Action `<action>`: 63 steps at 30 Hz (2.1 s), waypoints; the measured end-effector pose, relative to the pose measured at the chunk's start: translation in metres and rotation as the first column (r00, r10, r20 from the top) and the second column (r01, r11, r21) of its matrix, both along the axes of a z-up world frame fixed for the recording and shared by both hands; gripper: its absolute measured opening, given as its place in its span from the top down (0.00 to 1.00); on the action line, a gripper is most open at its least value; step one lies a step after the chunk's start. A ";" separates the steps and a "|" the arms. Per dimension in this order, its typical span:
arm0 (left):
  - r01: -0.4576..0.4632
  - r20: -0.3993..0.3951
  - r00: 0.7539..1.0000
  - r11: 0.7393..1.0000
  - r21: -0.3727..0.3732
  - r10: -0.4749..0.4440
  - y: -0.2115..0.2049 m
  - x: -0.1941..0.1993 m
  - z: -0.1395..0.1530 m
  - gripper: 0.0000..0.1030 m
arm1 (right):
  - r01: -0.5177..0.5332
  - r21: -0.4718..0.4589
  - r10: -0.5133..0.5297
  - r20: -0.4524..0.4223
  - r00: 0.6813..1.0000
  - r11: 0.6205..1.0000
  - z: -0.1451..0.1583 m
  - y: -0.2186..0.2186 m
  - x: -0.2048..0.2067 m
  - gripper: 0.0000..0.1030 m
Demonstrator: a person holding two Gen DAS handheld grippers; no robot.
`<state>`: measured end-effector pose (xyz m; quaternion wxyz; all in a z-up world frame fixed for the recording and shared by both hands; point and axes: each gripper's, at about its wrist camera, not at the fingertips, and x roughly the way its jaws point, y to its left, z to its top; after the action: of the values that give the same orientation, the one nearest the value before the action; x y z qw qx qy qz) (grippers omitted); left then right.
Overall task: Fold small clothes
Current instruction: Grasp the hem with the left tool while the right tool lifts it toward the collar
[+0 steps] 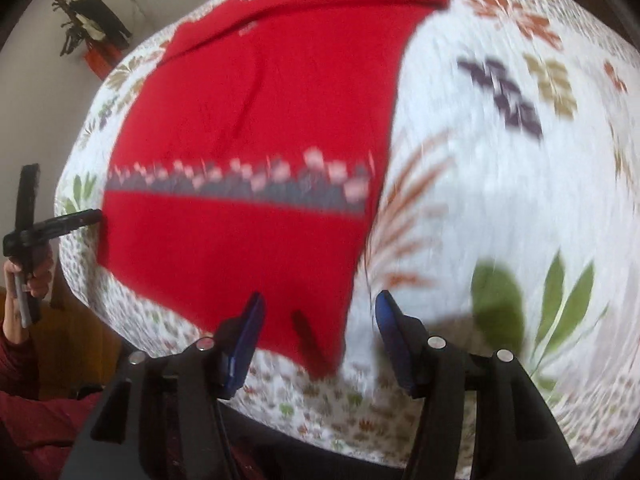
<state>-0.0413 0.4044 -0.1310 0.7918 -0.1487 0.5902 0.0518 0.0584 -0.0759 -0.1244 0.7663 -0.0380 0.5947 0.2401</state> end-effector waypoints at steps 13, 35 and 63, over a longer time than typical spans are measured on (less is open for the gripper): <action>0.029 -0.007 1.000 0.993 -0.118 -0.030 -0.025 -0.026 -0.019 0.53 | 0.039 0.047 -0.037 -0.050 0.998 0.998 -0.031 0.009 -0.014 0.63; 0.021 0.142 0.990 0.989 -0.144 -0.001 -0.013 -0.037 0.040 0.93 | 0.036 0.226 -0.027 -0.042 0.999 0.973 0.008 -0.003 -0.012 0.93; -0.083 0.172 0.977 0.970 -0.229 0.124 0.055 0.145 0.026 0.88 | 0.175 0.315 -0.142 -0.123 0.982 0.933 0.006 0.008 0.200 0.88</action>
<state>0.1032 0.4598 -0.1047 0.8180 -0.2706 0.5074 0.0131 0.2585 -0.0678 -0.1188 0.7489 0.1486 0.5850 0.2737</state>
